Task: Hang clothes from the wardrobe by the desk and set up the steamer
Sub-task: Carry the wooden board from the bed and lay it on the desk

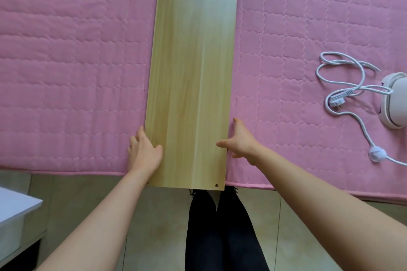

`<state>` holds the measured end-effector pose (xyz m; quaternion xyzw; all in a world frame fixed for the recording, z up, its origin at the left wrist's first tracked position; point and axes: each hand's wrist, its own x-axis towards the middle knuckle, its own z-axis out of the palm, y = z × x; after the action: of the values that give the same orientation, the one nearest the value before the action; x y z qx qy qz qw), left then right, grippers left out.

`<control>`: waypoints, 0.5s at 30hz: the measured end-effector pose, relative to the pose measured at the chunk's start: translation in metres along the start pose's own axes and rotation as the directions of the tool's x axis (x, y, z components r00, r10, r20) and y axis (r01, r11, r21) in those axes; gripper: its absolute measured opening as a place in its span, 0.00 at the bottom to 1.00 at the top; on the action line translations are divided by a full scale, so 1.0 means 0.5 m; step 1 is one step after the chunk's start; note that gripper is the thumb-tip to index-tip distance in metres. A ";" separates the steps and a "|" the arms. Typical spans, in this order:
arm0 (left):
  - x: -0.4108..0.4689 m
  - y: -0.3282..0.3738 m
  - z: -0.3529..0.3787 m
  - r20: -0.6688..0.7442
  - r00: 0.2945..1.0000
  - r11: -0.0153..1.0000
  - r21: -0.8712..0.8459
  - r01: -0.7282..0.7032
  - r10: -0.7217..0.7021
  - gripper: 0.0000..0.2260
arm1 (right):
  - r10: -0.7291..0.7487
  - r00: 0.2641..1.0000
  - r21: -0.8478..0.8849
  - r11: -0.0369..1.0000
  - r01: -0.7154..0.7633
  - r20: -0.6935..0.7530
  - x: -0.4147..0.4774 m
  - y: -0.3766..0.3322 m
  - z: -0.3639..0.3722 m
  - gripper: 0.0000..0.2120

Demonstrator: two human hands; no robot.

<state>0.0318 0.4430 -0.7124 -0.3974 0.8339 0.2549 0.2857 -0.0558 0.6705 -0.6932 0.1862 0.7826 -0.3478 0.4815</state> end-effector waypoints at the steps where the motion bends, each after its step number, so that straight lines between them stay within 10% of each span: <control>1: -0.007 -0.014 0.002 0.012 1.000 1.000 0.014 0.009 -0.009 0.32 | 0.001 0.999 -0.021 1.000 0.000 0.040 -0.006 0.010 0.004 0.38; 10: 0.056 0.021 -0.038 0.017 0.985 0.976 0.129 -0.173 0.172 0.26 | -0.119 0.993 0.001 0.993 0.119 0.015 0.047 -0.034 -0.038 0.11; 15: 0.142 0.124 -0.070 -0.049 0.959 0.957 0.088 -0.275 0.280 0.30 | -0.193 0.979 -0.100 0.977 0.187 -0.062 0.106 -0.131 -0.086 0.16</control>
<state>-0.0652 0.4177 -0.7236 -0.2722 0.8994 0.2466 0.2371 -0.1483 0.6541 -0.7033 0.1000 0.8291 -0.3482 0.4260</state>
